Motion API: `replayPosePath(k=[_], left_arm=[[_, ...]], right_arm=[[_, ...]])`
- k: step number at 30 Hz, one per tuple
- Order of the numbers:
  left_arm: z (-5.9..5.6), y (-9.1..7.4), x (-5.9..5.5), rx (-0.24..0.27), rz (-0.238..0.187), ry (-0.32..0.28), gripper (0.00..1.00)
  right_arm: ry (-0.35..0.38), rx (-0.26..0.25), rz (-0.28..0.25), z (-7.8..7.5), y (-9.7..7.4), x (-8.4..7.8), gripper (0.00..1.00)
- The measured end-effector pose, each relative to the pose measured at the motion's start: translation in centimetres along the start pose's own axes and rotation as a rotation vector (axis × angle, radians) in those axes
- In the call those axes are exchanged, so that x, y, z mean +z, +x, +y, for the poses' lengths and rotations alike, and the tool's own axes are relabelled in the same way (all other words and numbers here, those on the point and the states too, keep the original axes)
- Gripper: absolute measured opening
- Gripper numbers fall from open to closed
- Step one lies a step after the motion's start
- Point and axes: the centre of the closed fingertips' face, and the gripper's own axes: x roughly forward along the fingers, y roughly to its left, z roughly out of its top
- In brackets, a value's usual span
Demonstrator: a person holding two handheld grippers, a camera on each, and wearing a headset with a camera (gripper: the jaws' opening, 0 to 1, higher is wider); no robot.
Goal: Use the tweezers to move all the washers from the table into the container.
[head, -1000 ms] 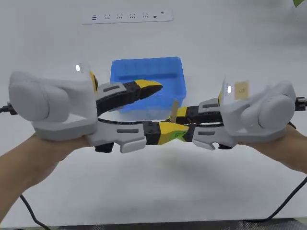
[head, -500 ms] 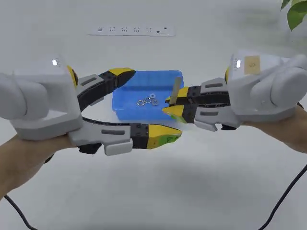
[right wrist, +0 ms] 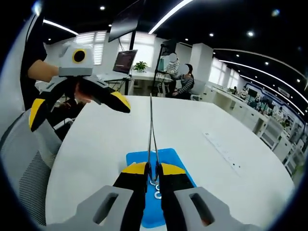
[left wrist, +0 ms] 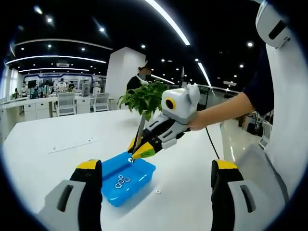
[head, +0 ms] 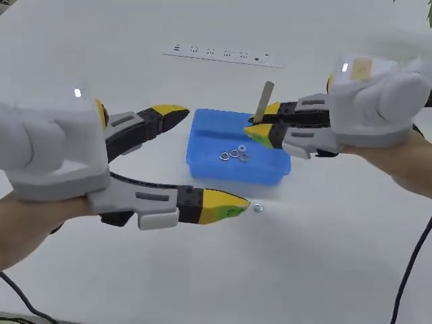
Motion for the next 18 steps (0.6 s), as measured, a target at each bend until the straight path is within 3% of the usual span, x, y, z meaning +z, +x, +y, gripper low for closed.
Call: replayPosePath(k=[3,5,12,18], left_arm=[[0.8,-1.0,0.5,0.033,-0.042,-0.036,1.00],[1.3,-1.5,0.4,0.054,-0.042,-0.040,1.00],[2.3,-2.6,-1.1,0.088,-0.009,-0.065,1.00],[2.7,-2.9,-1.1,0.106,-0.017,-0.083,1.00]], right_arm=[[0.033,0.002,-0.020,-0.3,1.3,-0.7,0.10],[0.047,0.014,-0.036,-0.2,2.3,-1.1,0.10],[0.046,0.000,0.017,-0.5,5.5,-3.6,0.10],[0.040,0.007,0.041,-0.5,6.1,-4.3,0.10]])
